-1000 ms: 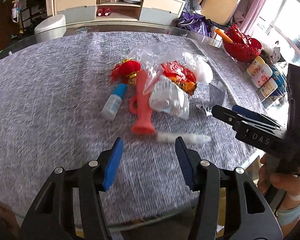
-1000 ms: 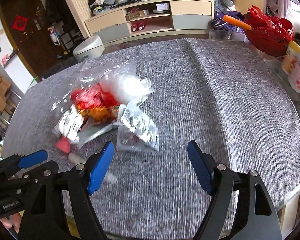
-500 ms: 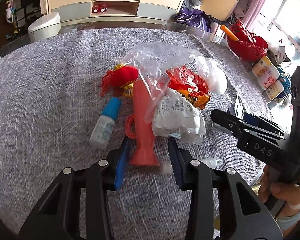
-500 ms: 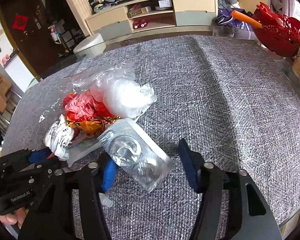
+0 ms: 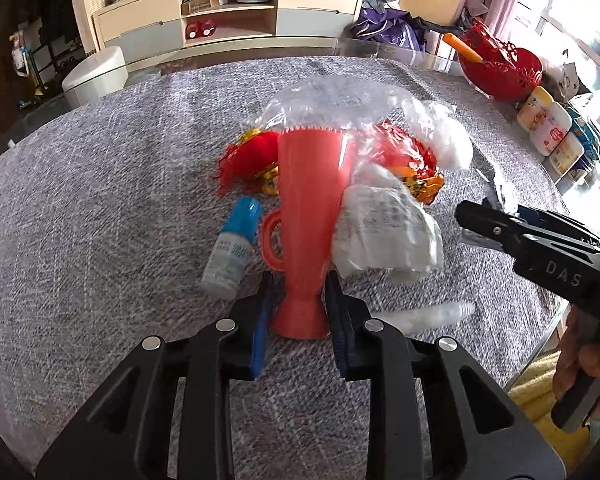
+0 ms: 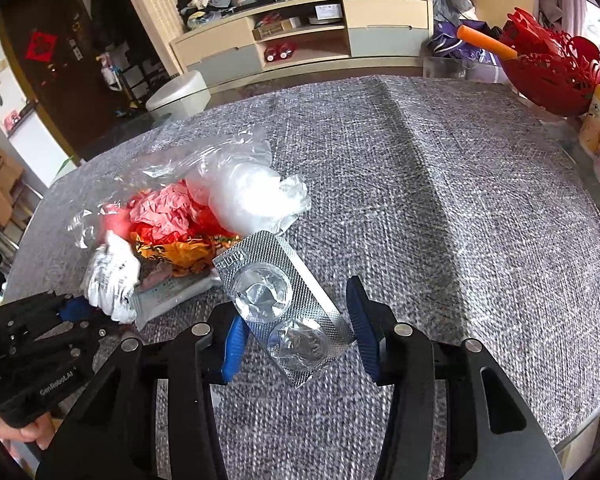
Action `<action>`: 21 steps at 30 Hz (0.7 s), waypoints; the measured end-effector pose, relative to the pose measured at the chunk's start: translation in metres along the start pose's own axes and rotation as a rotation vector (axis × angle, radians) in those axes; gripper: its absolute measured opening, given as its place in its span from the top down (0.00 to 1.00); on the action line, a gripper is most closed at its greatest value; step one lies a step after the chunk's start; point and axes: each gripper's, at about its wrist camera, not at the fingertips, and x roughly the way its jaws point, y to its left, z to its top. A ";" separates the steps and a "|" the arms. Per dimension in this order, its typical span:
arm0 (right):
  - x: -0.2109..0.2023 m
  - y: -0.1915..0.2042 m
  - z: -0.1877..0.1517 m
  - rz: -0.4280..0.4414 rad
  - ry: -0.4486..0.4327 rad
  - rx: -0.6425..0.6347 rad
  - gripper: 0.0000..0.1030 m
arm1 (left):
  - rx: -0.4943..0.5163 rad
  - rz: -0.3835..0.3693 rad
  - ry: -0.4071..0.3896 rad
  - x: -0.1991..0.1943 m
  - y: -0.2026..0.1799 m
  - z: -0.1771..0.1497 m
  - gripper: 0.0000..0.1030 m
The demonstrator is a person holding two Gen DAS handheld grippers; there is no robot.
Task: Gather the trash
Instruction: 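Carry the red cup and blister pack down under the table toward the grey bin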
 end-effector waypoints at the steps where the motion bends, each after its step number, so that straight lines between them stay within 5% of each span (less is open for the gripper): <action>1: -0.002 0.000 -0.003 -0.001 0.002 -0.002 0.54 | -0.001 0.000 0.000 -0.002 0.002 -0.004 0.76; 21: -0.081 0.027 -0.052 0.057 -0.043 -0.054 0.57 | -0.070 -0.030 -0.040 -0.090 -0.002 -0.088 0.79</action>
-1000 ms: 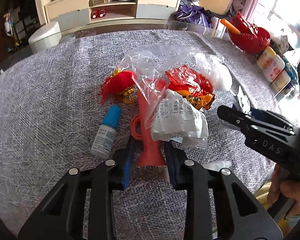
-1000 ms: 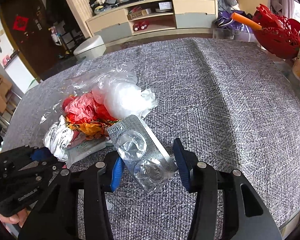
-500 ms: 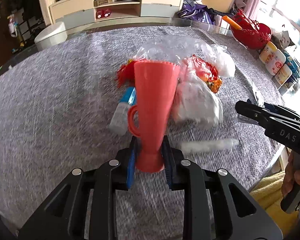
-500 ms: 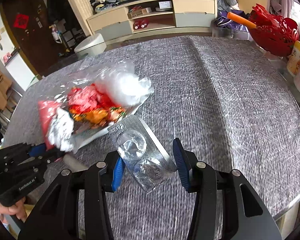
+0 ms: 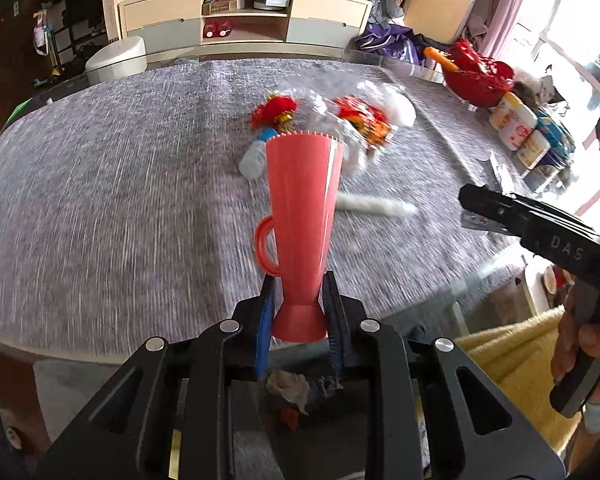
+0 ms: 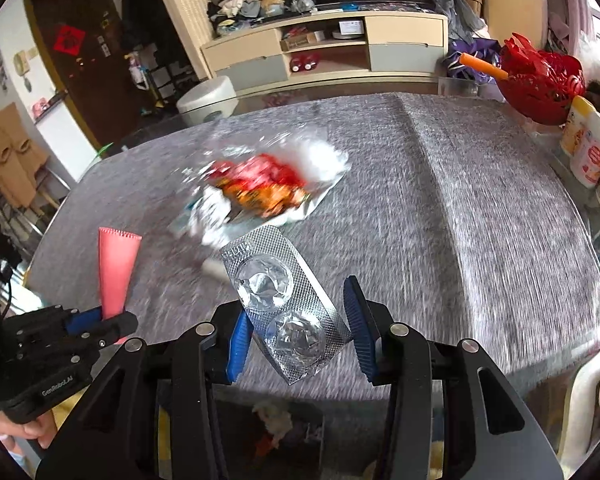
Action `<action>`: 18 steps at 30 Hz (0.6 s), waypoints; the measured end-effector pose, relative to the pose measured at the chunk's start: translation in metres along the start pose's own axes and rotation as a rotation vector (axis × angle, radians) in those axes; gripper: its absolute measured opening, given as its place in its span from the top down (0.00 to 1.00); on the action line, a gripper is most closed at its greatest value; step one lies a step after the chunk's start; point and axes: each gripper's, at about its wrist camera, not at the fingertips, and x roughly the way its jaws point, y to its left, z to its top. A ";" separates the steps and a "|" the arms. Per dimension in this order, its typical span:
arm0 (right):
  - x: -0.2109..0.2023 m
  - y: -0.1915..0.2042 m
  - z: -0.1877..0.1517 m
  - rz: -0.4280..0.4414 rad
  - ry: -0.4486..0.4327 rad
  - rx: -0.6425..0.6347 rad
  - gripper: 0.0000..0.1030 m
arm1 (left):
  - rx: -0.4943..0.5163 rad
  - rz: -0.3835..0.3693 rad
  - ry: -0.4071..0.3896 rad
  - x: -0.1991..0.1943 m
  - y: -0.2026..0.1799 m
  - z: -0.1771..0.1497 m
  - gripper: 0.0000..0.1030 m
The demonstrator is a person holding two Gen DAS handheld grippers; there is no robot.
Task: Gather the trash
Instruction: 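Carry the red cup and blister pack down under the table toward the grey bin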
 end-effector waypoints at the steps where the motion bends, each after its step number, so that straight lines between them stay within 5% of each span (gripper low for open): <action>1: -0.003 0.002 -0.004 0.001 0.001 -0.002 0.57 | 0.003 -0.003 0.000 -0.003 -0.003 -0.005 0.79; 18: -0.012 0.025 -0.109 0.003 0.127 -0.027 0.57 | -0.032 -0.043 0.069 -0.022 -0.015 -0.113 0.79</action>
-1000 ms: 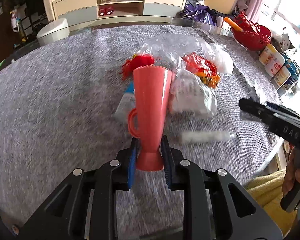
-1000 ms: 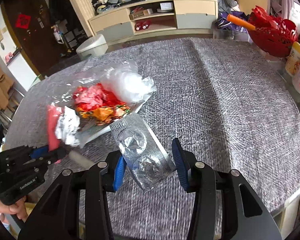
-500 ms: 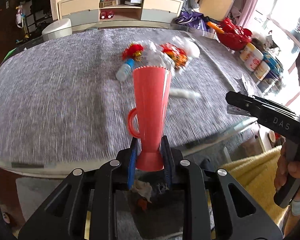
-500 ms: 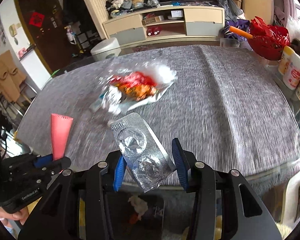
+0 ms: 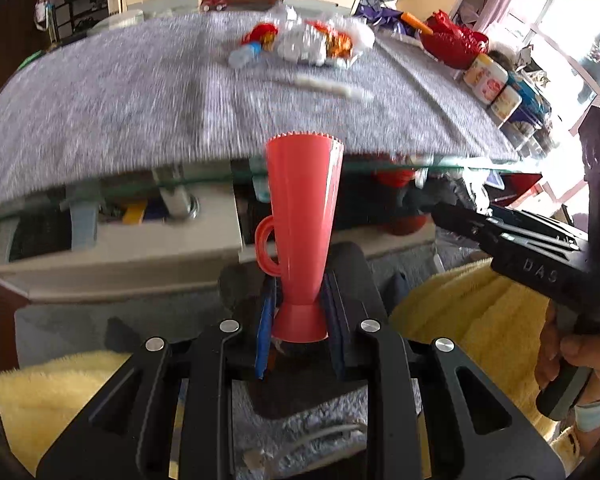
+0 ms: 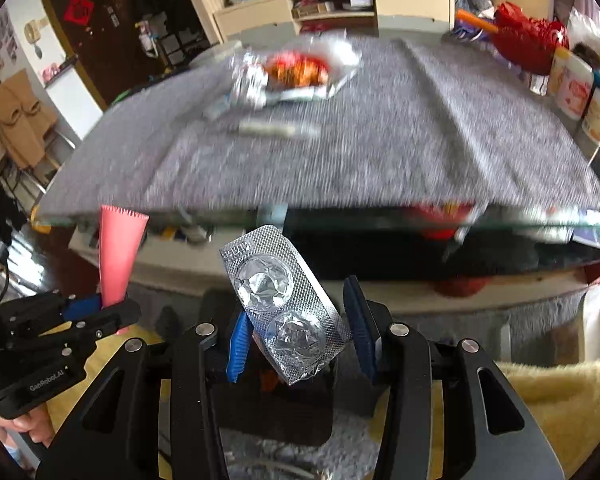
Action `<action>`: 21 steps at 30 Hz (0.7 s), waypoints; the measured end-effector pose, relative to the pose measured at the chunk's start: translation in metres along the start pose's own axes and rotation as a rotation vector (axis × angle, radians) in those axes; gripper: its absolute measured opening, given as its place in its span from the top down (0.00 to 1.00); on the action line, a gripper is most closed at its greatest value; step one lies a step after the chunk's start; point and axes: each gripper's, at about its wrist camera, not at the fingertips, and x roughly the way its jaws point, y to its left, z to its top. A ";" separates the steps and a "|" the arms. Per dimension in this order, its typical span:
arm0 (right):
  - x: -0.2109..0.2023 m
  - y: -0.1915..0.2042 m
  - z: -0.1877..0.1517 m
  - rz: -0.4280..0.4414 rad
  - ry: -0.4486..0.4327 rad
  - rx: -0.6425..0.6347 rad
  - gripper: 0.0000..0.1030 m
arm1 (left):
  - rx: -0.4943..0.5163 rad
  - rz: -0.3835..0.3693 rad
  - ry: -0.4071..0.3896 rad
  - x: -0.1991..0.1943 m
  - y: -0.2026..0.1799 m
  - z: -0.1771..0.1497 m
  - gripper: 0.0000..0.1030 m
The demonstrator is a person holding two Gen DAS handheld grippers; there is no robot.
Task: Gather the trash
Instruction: 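Carry the red cup and blister pack down under the table toward the grey bin, then open both tools to drop the red cup and blister pack into the bin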
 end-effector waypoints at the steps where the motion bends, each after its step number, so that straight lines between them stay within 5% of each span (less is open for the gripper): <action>1: 0.003 0.002 -0.006 0.002 0.009 -0.001 0.57 | -0.004 0.000 0.008 0.002 0.000 -0.004 0.79; 13: 0.042 0.007 -0.045 0.002 0.126 0.002 0.57 | -0.058 -0.017 0.144 0.046 0.011 -0.055 0.79; 21: 0.058 0.008 -0.048 0.019 0.177 0.011 0.56 | -0.075 -0.023 0.178 0.059 0.013 -0.061 0.78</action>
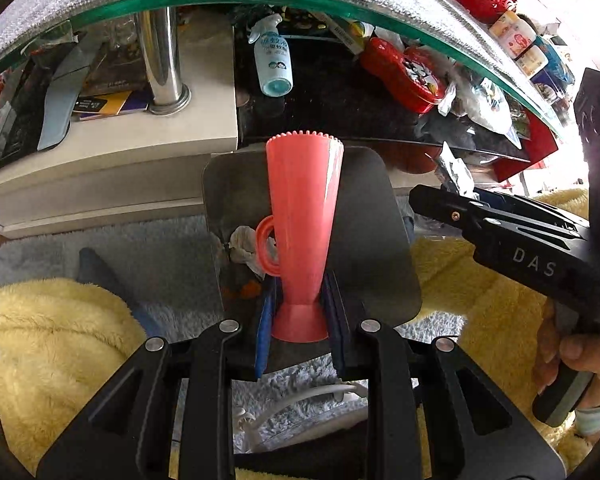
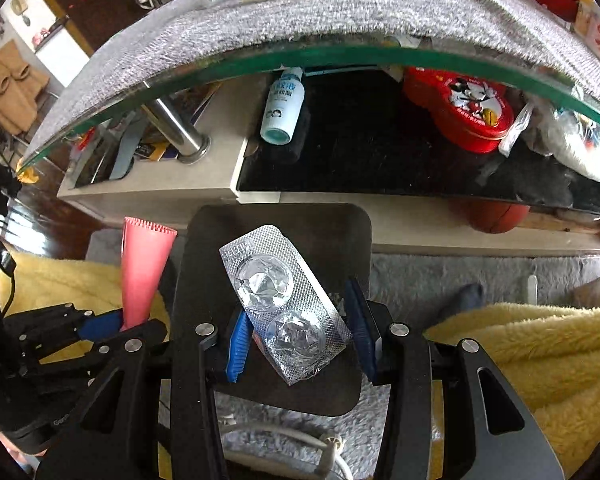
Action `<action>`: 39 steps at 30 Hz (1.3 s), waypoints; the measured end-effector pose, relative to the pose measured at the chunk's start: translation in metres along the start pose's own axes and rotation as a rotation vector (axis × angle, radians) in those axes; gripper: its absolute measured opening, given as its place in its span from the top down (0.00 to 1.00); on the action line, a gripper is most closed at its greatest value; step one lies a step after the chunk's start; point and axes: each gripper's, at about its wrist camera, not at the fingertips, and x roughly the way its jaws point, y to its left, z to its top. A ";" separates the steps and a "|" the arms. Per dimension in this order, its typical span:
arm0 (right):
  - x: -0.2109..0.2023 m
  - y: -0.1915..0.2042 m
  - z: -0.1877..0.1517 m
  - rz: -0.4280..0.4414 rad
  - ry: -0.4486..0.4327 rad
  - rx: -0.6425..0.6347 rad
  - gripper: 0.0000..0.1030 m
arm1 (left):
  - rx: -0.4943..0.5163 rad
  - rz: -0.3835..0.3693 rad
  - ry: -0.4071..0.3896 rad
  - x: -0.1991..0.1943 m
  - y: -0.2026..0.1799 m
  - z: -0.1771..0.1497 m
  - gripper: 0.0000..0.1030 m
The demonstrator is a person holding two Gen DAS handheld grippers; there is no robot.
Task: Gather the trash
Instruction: 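Open both tools to drop the red cup and blister pack into the bin, then raise both empty tools back over the remaining trash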
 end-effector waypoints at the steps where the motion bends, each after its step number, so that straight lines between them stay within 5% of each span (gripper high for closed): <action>1: 0.001 0.000 0.000 0.004 0.004 0.002 0.56 | -0.003 -0.001 0.005 0.001 0.000 0.001 0.78; 5: 0.006 -0.001 0.002 0.015 0.017 0.014 0.51 | -0.011 -0.006 0.016 0.005 0.001 0.002 0.74; 7: 0.006 -0.002 0.003 0.008 0.016 0.020 0.46 | -0.007 0.004 0.010 0.004 0.000 0.003 0.60; 15: -0.008 -0.018 0.016 -0.013 -0.029 0.070 0.33 | -0.015 0.026 -0.018 -0.006 0.005 0.009 0.52; 35: -0.065 -0.026 0.102 -0.016 -0.217 0.031 0.33 | 0.017 0.076 -0.208 -0.078 0.004 0.109 0.50; 39: -0.061 -0.026 0.125 -0.019 -0.221 -0.003 0.38 | 0.018 0.087 -0.232 -0.082 0.007 0.139 0.37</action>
